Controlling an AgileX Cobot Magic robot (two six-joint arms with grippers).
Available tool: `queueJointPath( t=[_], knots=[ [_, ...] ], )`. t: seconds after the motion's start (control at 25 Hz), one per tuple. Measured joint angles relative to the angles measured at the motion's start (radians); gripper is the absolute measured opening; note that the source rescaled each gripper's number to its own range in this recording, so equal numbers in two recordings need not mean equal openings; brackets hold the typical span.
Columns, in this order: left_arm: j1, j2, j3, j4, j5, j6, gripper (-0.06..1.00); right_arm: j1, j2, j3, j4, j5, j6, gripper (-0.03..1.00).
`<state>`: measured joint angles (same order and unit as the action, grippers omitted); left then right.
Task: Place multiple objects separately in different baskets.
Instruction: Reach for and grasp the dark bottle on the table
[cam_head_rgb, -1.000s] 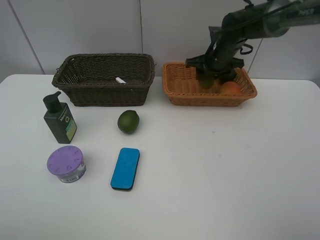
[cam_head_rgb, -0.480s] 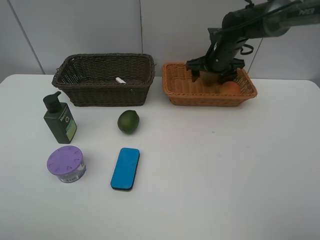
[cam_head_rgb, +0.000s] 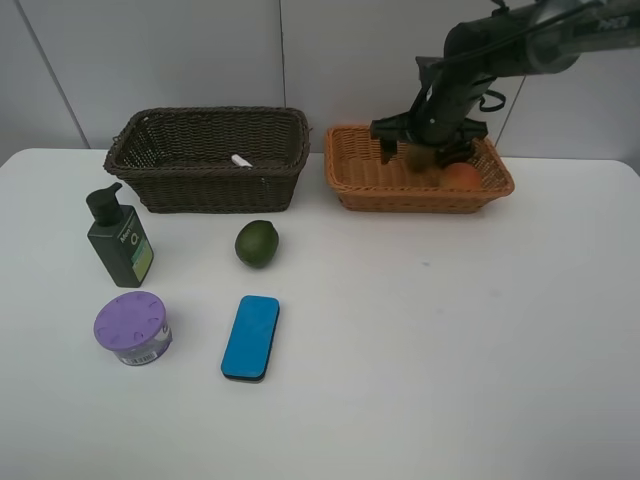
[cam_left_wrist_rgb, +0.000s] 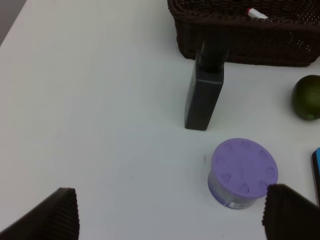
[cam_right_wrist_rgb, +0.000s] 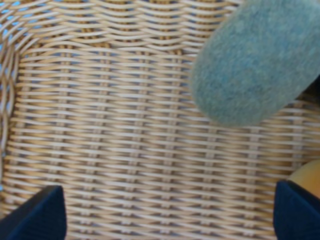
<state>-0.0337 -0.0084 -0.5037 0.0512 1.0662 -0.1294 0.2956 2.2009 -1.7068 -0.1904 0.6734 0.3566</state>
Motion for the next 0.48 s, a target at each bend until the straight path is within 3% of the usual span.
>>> queueJointPath(
  t=[0.2,0.48],
  knots=[
    [0.0,0.0,0.0,0.0,0.0,0.0,0.97,0.022,-0.048,0.0,0.039,0.059,0.0,1.0],
    [0.0,0.0,0.0,0.0,0.0,0.0,0.97,0.112,-0.186,0.0,0.125,0.266,0.0,1.0]
  ],
)
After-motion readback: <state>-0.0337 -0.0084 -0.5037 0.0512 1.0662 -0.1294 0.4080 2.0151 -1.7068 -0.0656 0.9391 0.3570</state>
